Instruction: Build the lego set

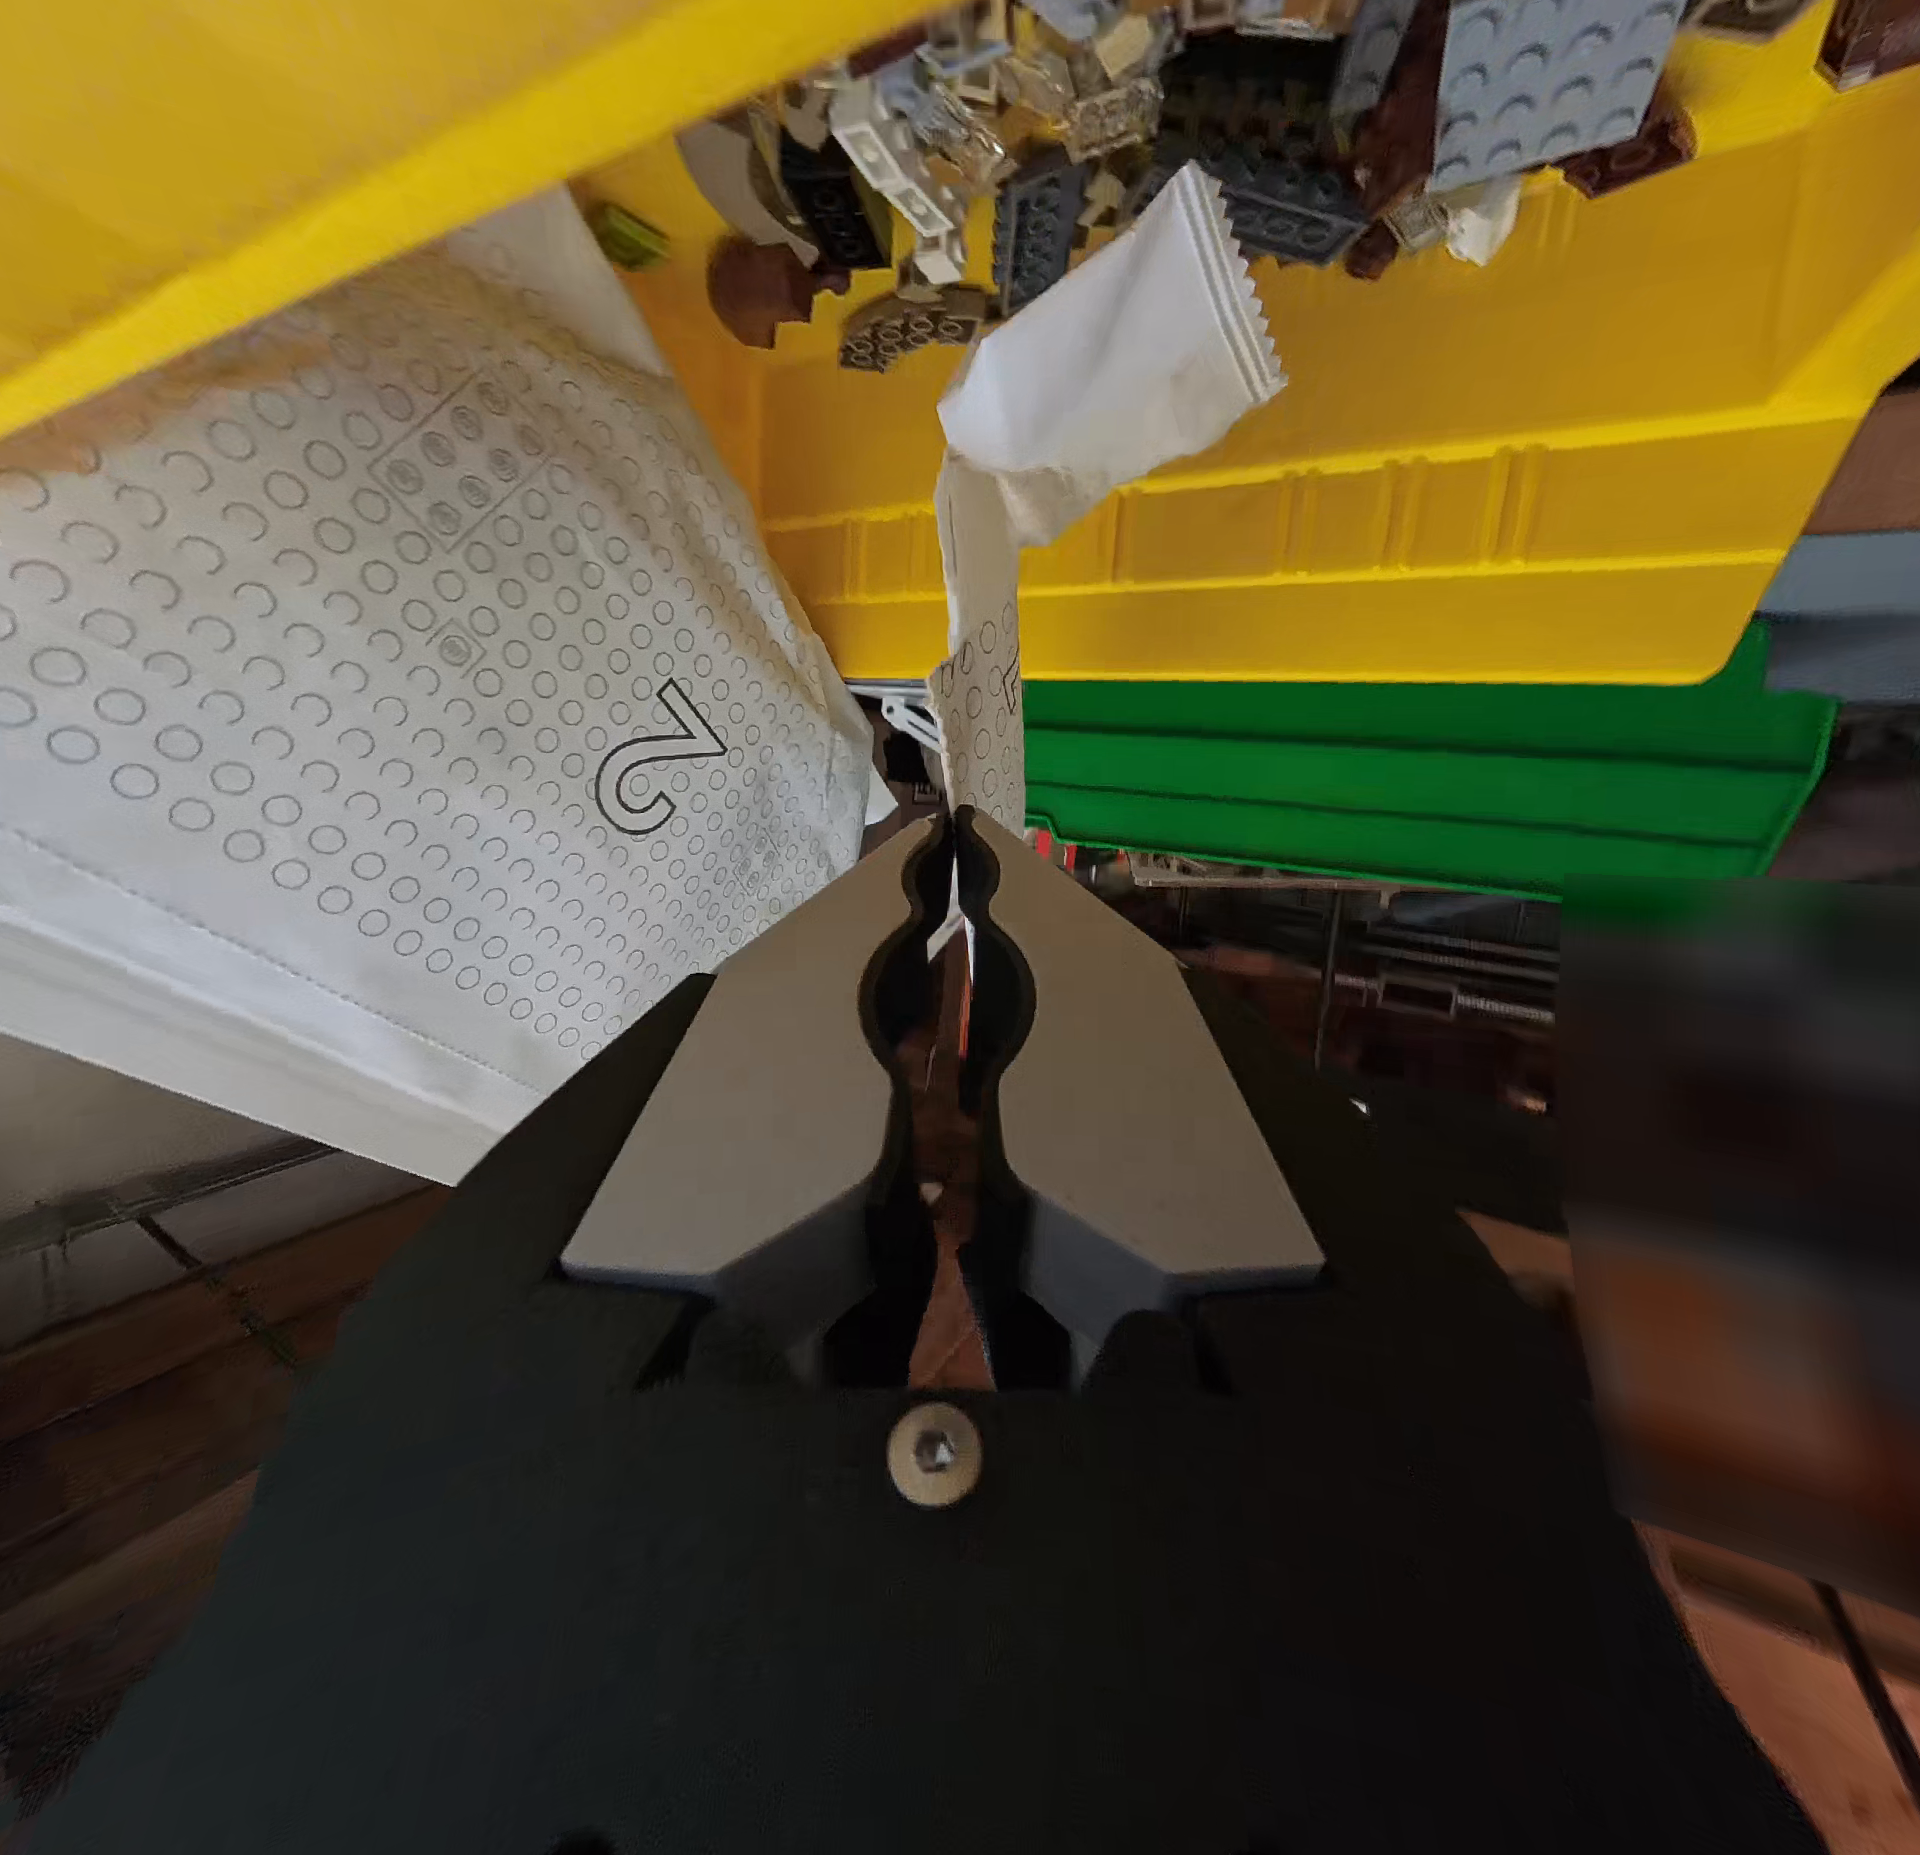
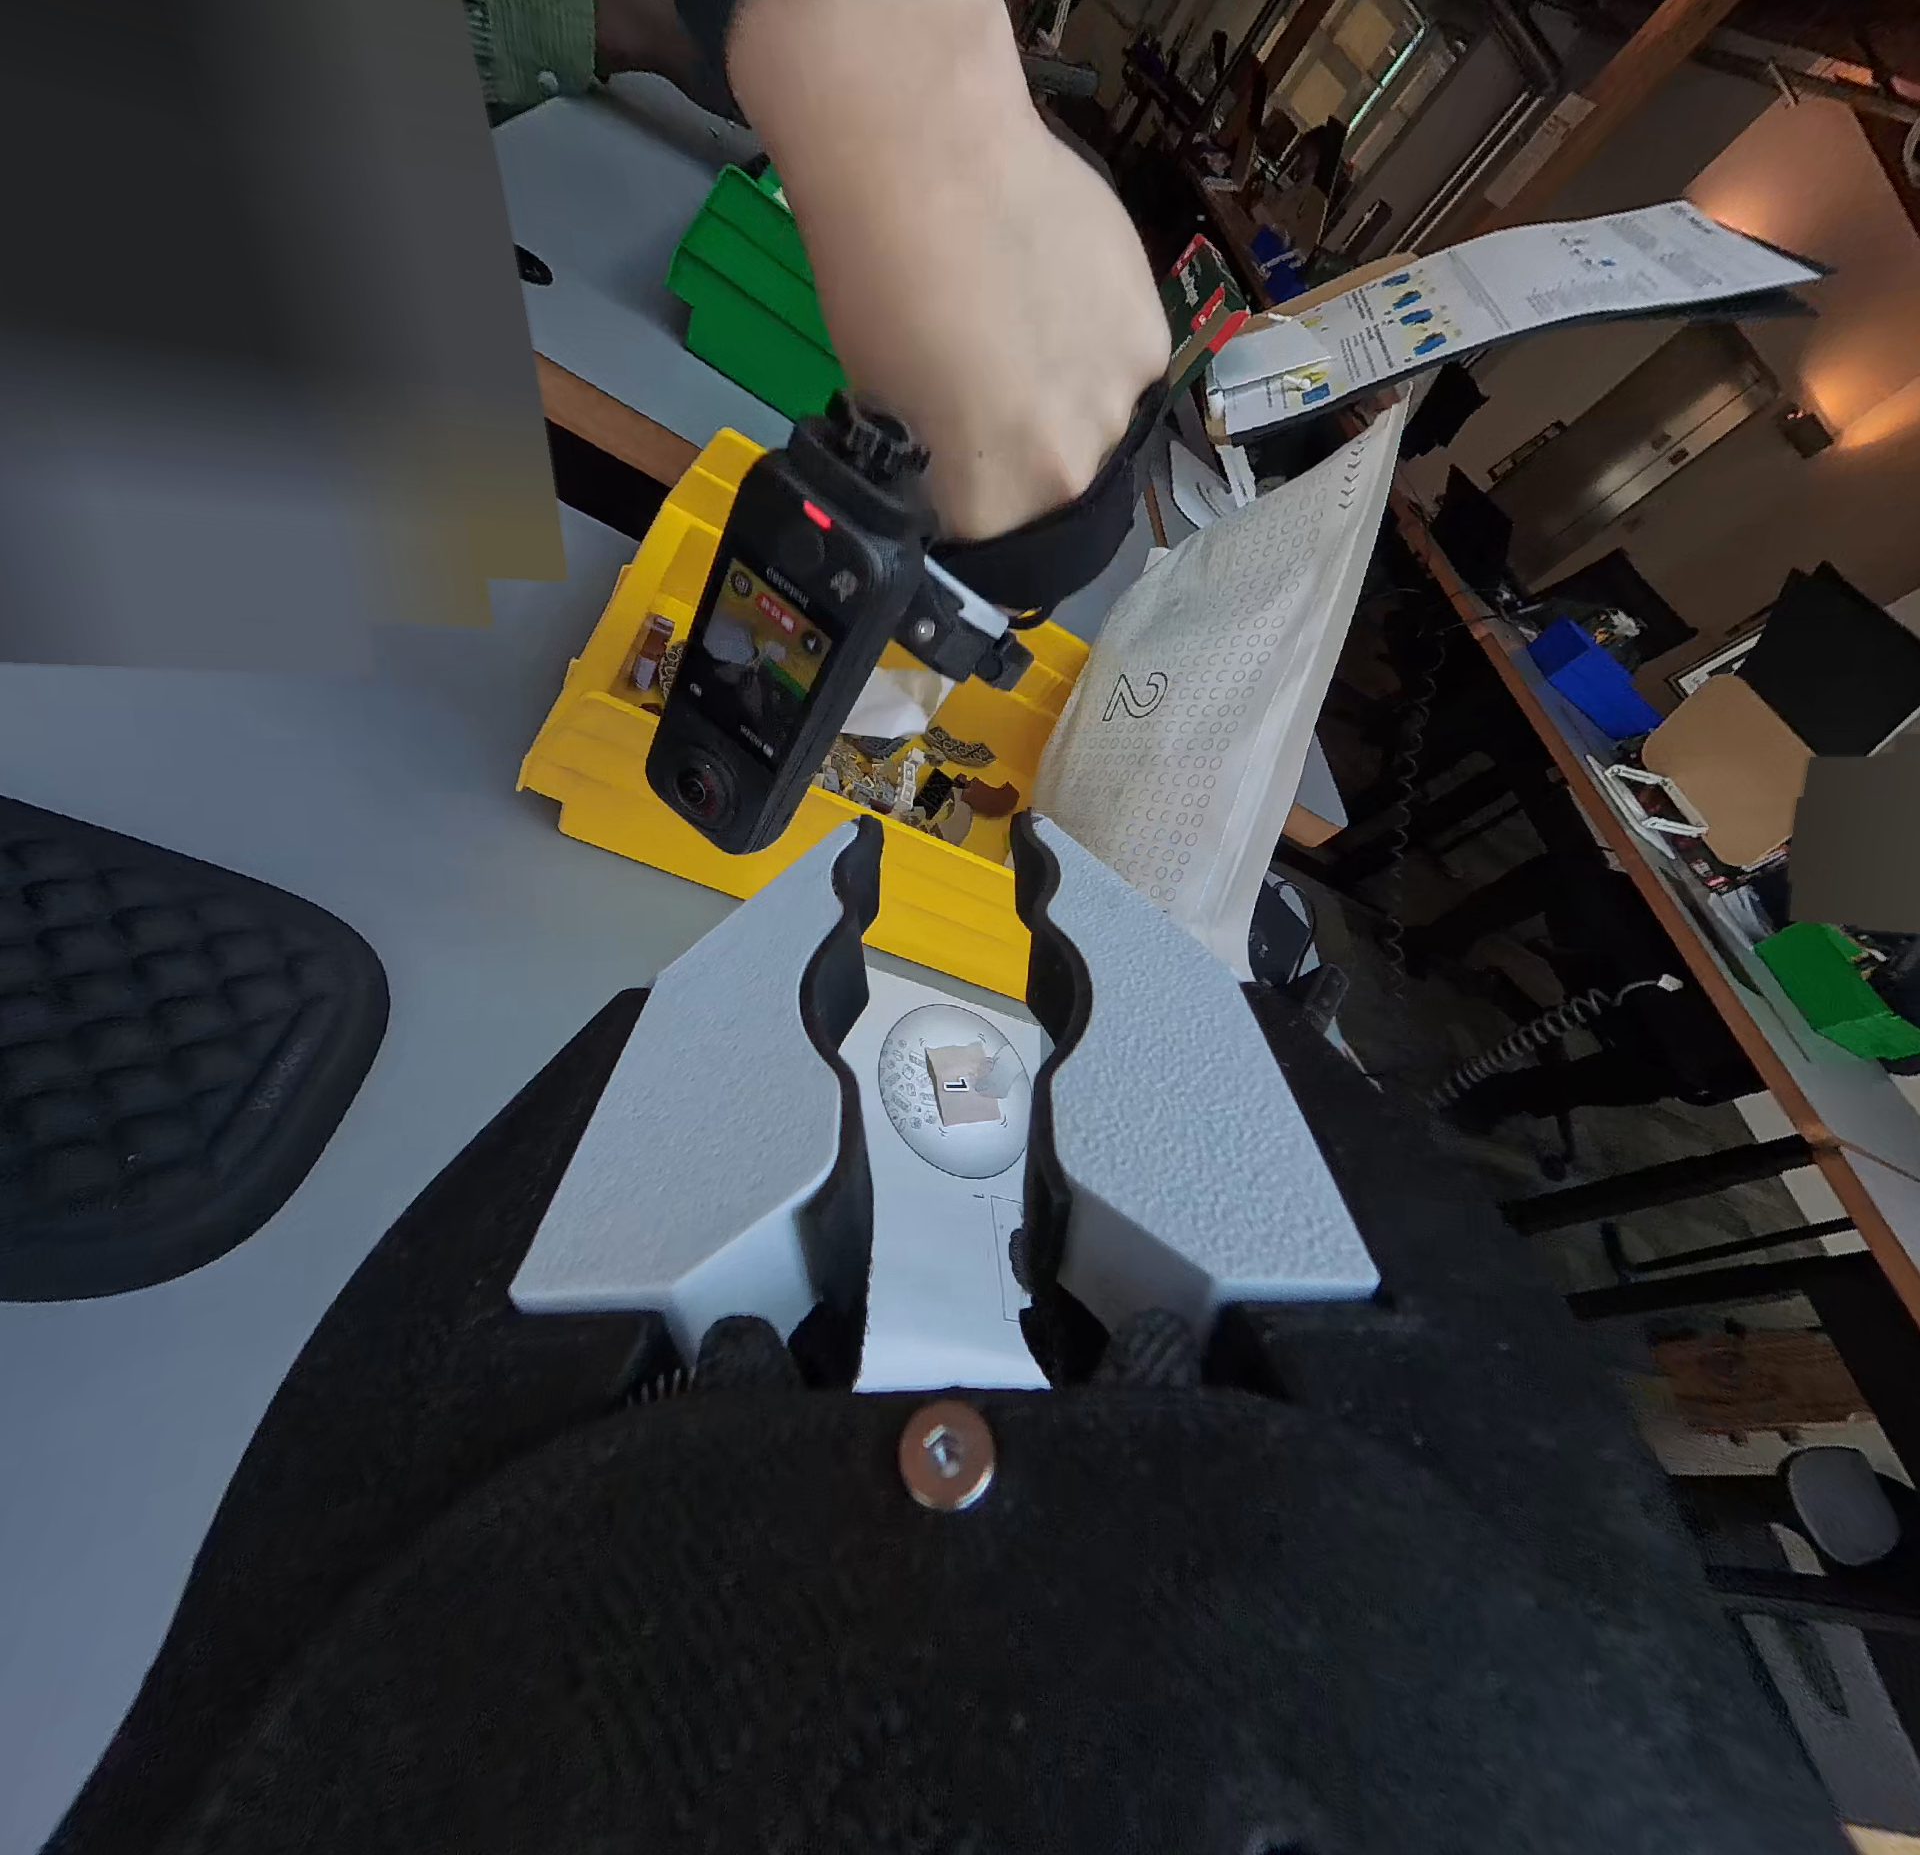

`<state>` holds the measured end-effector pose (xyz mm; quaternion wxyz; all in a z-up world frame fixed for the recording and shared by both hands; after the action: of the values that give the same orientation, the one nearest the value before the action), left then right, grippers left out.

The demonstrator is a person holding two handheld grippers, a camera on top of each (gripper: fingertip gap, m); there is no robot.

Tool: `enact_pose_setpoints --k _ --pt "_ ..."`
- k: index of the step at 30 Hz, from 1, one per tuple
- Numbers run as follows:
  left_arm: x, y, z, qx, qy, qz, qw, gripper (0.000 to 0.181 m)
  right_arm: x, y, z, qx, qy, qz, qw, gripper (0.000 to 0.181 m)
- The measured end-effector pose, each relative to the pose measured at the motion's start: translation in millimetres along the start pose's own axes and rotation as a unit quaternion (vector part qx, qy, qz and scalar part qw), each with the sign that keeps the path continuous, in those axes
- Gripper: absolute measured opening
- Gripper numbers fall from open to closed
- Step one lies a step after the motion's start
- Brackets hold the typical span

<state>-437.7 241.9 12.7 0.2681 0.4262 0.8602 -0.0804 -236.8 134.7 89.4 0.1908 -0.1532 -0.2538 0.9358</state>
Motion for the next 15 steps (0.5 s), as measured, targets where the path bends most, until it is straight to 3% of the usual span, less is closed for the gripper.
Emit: enact_pose_setpoints --k 1,6,10,15 --pt "-0.6 0.6 -4.4 -0.018 -0.022 0.023 0.999 0.000 3.3 -2.6 -4.1 0.020 -0.001 0.000 1.000 0.025" --pt "-4.2 -0.7 -30.2 -0.102 -0.102 0.153 0.978 0.000 36.2 -21.9 -34.0 0.215 -0.001 -0.010 0.977 0.027" --pt "-4.5 -8.7 -39.8 -0.122 -0.127 0.276 0.945 0.000 70.7 -34.2 -51.9 0.398 -0.059 0.009 0.915 0.032" --pt "1.9 -21.9 -35.2 -0.131 -0.118 0.397 0.901 0.000 124.4 -67.5 -71.5 0.489 -0.028 0.019 0.872 0.042"
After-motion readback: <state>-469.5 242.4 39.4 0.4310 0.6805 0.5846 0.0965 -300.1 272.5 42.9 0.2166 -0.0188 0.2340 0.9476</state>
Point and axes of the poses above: each gripper's, where its closed fingertips meet, x out along the fingers, z out of its top, y = z × x across the jaws, the point moved 8 cm from there along -x, back along the fingers, and after that the axes turned 7 degrees about -y, right-handed, at the moved point
